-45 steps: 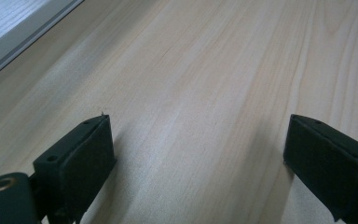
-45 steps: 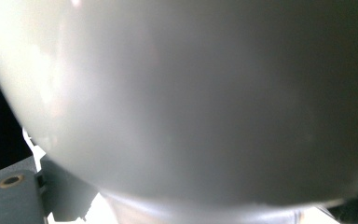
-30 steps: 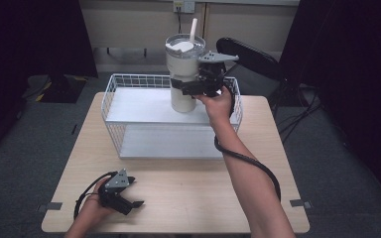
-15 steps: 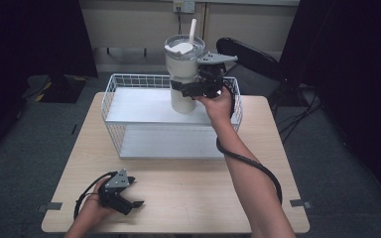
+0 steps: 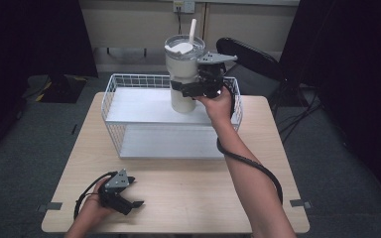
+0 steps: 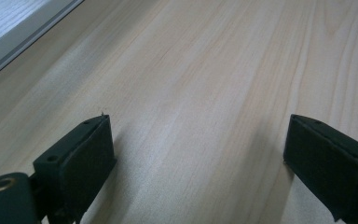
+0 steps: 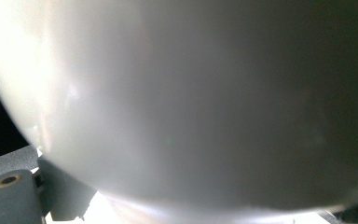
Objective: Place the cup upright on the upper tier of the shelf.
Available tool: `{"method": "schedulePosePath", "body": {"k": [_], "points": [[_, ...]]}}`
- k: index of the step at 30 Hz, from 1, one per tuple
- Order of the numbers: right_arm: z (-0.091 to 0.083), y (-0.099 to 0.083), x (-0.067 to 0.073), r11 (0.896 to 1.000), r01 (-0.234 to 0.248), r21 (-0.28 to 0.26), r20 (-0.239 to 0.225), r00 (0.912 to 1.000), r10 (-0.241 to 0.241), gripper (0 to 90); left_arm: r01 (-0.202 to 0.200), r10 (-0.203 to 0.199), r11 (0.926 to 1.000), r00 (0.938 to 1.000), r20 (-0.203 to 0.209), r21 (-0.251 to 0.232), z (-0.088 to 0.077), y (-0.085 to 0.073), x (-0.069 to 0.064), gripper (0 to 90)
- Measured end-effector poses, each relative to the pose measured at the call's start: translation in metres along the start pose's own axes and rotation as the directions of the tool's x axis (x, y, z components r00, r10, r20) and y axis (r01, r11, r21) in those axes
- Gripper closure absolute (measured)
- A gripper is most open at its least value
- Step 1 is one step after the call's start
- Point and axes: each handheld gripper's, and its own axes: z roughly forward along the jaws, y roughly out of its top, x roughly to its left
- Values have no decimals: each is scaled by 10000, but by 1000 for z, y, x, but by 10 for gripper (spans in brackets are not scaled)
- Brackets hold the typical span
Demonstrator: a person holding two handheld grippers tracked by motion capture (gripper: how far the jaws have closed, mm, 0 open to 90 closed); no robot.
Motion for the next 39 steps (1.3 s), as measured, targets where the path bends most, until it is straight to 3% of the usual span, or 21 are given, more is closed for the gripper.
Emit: {"method": "schedulePosePath", "body": {"k": [18, 39], "points": [[-1, -4, 2, 9999, -9, -126, 173, 9999, 11, 91, 14, -14, 10000, 10000, 7, -9, 0, 0, 0, 79], [-17, -13, 1, 9984, 110, 561, 121, 9999, -117, 87, 2, -2, 10000, 10000, 1, -4, 0, 0, 0, 79]]}}
